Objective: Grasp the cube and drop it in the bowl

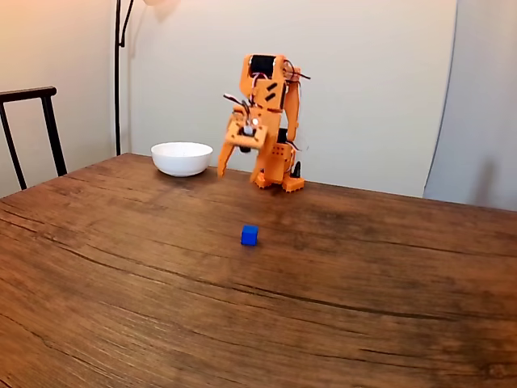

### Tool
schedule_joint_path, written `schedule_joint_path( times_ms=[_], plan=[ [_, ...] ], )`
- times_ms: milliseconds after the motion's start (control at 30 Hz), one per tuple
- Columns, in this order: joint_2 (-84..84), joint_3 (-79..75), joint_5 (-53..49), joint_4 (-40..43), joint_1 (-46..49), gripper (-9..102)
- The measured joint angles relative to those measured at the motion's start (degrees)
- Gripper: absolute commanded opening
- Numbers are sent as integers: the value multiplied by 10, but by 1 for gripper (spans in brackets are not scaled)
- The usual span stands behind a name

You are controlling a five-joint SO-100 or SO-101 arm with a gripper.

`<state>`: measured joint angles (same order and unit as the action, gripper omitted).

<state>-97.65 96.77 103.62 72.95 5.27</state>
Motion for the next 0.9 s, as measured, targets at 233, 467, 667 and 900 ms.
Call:
schedule_joint_path(
  times_ms=[233,467,667,900],
  plan=[
    [32,0,-34,-25,-23,50],
    [81,0,-41,-83,-40,50],
    [109,0,-52,-95,-45,50],
    [159,0,-53,-125,-64,50]
  ],
)
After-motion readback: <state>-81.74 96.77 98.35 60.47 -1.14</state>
